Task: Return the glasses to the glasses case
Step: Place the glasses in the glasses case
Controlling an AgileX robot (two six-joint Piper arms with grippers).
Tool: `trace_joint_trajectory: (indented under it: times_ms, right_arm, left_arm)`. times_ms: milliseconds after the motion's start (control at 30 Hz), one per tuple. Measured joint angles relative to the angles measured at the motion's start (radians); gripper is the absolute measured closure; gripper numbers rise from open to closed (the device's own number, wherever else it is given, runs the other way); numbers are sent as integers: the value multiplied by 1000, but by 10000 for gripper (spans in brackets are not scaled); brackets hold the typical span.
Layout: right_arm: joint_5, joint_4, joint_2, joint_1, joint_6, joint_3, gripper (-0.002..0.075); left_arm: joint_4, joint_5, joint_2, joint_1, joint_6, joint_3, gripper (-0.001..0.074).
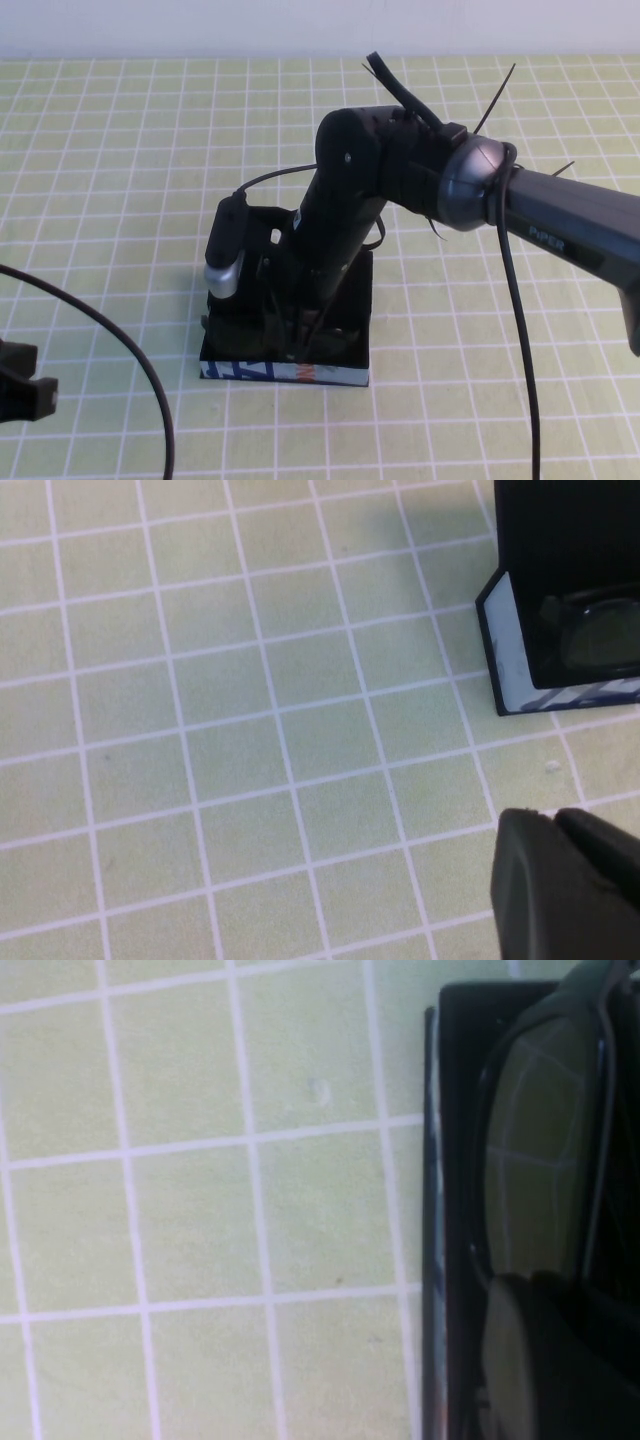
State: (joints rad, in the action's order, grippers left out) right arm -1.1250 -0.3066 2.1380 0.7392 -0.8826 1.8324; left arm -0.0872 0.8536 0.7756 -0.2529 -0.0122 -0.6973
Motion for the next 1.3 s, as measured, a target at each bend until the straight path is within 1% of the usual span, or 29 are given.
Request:
trace_joint_trajectory:
  times_ms: [367, 533, 600, 700, 867, 933, 1033, 1133, 1200, 1300]
  right_arm:
    - [-6, -5, 0, 0, -20, 2, 715]
    - [-2, 18, 0, 0, -18, 2, 694]
    - [3, 28, 0, 0, -17, 2, 675]
    - [5, 32, 0, 0, -17, 2, 626]
    - [9, 37, 0, 0, -4, 2, 520]
    - [17, 39, 0, 0, 4, 2, 498]
    - [25, 42, -1, 0, 8, 2, 484]
    - [30, 44, -5, 0, 10, 2, 487]
    - [30, 46, -15, 0, 10, 2, 513]
    - [21, 46, -52, 0, 10, 2, 604]
  left_arm:
    - [0, 0, 0, 0, 0, 0, 738]
    - [0, 2, 0, 0, 0, 0, 738]
    - [0, 2, 0, 0, 0, 0, 738]
    - [0, 2, 0, 0, 0, 0, 738]
    - [0, 2, 0, 0, 0, 0, 738]
    - [0, 3, 0, 0, 0, 0, 738]
    - [0, 5, 0, 0, 0, 0, 738]
    - [0, 5, 0, 0, 0, 0, 738]
    - [0, 5, 0, 0, 2, 0, 738]
    - [-2, 5, 0, 0, 29, 0, 738]
